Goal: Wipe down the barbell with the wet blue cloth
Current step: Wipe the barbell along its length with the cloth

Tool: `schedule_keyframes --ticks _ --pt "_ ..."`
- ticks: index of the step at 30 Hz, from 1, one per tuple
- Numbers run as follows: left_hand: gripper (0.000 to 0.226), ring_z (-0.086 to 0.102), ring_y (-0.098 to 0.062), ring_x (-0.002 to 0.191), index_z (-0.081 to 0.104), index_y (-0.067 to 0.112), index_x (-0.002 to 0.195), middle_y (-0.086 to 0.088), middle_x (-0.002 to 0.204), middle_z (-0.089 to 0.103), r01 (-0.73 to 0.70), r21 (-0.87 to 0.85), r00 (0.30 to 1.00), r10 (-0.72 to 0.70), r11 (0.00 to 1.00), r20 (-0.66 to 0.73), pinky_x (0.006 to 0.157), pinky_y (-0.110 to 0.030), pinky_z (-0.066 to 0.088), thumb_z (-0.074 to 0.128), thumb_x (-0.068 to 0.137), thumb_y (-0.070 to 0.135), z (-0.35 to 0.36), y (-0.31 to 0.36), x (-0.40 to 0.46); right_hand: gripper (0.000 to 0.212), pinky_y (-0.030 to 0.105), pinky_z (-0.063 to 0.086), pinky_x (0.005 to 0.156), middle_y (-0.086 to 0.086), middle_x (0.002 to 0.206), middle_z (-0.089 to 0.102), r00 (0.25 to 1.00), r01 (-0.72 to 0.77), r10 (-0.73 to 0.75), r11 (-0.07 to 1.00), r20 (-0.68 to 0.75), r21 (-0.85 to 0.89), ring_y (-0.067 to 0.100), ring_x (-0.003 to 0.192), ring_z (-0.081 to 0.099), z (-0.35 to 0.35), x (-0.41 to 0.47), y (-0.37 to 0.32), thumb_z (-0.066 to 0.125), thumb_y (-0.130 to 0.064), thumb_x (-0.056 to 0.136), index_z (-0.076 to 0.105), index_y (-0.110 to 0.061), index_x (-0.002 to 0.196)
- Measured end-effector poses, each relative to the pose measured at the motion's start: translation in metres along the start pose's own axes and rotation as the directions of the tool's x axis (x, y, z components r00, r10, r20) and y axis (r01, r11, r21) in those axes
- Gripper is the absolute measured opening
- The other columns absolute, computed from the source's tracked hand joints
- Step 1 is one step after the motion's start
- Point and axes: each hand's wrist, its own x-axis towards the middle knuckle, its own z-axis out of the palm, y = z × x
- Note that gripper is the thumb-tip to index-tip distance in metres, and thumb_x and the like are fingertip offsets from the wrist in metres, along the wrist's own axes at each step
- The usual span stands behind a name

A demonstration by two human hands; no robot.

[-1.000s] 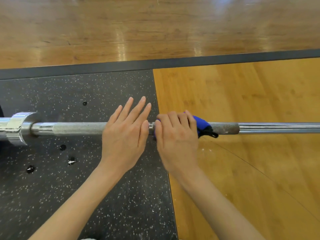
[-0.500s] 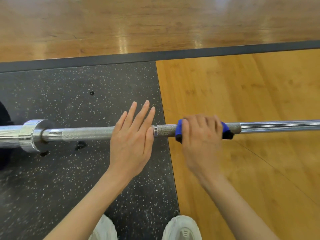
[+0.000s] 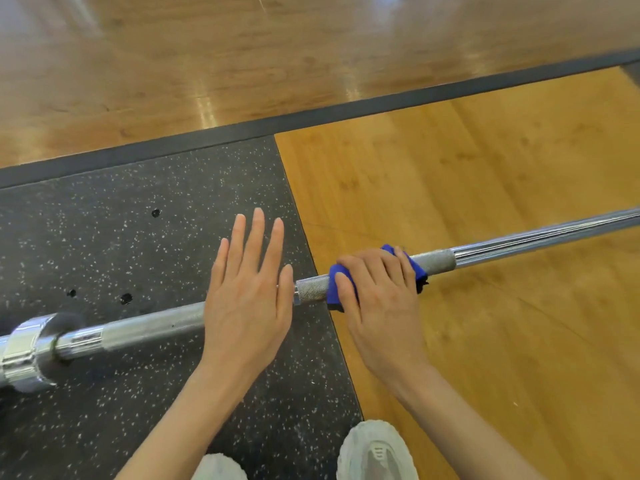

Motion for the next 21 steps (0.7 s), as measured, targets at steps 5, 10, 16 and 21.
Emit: schedule_keyframes --ticks 5,10,16,21 --pt "0.058 0.026 -0.032 0.152 0.046 0.002 0.149 -0.015 0.16 0.037 -0.074 0.049 0.995 0.07 0.996 0.07 0.122 -0.045 0.02 0.019 0.107 0.032 0.008 0.005 -0.009 0.033 0.044 0.026 0.12 -0.006 0.117 0.062 0.997 0.045 -0.045 0.999 0.06 0.002 0.019 0.118 0.054 -0.01 -0.011 0.011 0.037 -0.031 0.106 0.064 -0.018 0.12" --pt "0.055 0.032 -0.034 0.15 0.051 0.001 0.145 -0.014 0.155 0.045 -0.061 0.054 0.997 0.058 0.997 0.054 0.119 -0.047 0.027 0.022 0.107 0.027 0.008 0.011 -0.021 0.033 0.05 0.027 0.119 -0.002 0.112 0.064 0.997 -0.043 0.047 0.997 0.059 -0.064 0.024 0.116 0.056 -0.005 -0.019 -0.02 0.038 -0.034 0.106 0.066 -0.016 0.11" --pt "0.056 0.028 -0.034 0.151 0.05 0.002 0.146 -0.012 0.158 0.042 -0.048 0.043 0.997 0.045 0.998 0.059 0.121 -0.048 0.024 0.019 0.108 0.028 0.007 0.016 -0.035 0.042 0.042 0.032 0.115 0.001 0.108 0.066 0.997 0.014 -0.008 0.997 0.075 -0.079 0.026 0.104 0.057 -0.024 -0.023 0.022 0.034 -0.036 0.108 0.066 -0.011 0.118" --pt "0.058 0.027 -0.033 0.152 0.051 0.002 0.146 -0.011 0.159 0.041 -0.075 0.045 0.996 0.073 0.996 0.051 0.122 -0.047 0.022 0.016 0.109 0.029 0.007 0.017 -0.047 0.039 0.038 0.037 0.103 -0.002 0.1 0.065 0.984 0.11 -0.103 0.993 0.144 -0.037 0.024 0.094 0.057 -0.015 -0.03 -0.004 0.031 -0.03 0.108 0.067 -0.015 0.105"
